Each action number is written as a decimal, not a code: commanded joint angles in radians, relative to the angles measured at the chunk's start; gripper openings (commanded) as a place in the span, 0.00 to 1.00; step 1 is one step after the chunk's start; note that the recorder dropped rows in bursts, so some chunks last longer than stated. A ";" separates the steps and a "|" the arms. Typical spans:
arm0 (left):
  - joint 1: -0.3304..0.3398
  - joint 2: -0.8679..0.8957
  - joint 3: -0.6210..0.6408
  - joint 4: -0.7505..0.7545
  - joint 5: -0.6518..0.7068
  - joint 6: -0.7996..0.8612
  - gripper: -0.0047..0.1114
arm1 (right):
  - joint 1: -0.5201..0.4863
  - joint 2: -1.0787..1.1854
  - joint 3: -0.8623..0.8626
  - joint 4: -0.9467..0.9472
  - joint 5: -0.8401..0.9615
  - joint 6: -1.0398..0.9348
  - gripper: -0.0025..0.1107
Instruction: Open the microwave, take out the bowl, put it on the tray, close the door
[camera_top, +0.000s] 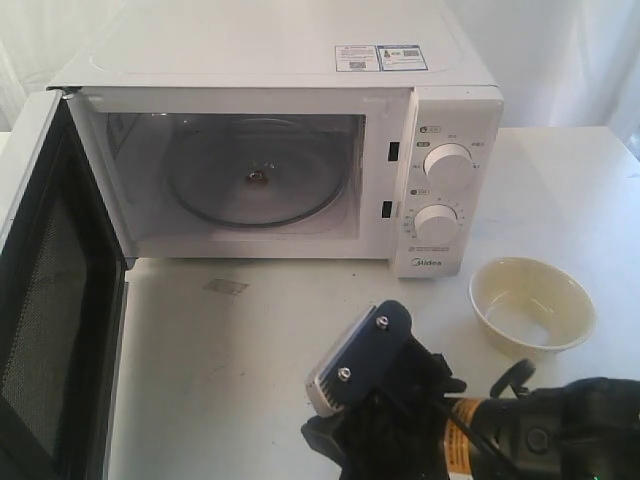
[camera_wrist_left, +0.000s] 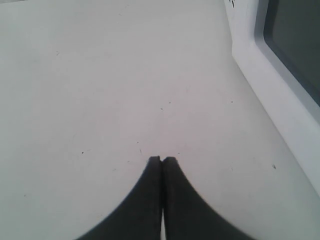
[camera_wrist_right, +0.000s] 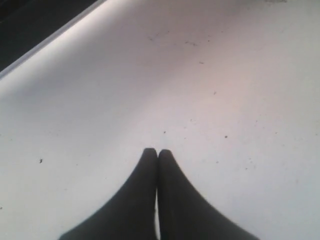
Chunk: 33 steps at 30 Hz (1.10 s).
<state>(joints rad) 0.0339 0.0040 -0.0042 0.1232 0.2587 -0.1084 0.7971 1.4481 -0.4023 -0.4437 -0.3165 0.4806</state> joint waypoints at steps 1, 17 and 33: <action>0.003 -0.004 0.004 -0.008 -0.003 0.001 0.04 | 0.002 -0.002 0.067 -0.001 -0.122 -0.001 0.02; 0.003 -0.004 0.004 -0.145 -0.259 -0.343 0.04 | 0.002 -0.003 0.098 -0.005 -0.171 0.010 0.02; 0.003 0.084 -0.316 -0.117 -0.421 -0.400 0.04 | 0.002 -0.003 0.100 -0.005 -0.251 -0.006 0.02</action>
<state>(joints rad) 0.0339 0.0399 -0.2120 -0.0113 -0.1954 -0.5037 0.7971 1.4463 -0.3089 -0.4458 -0.5344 0.4842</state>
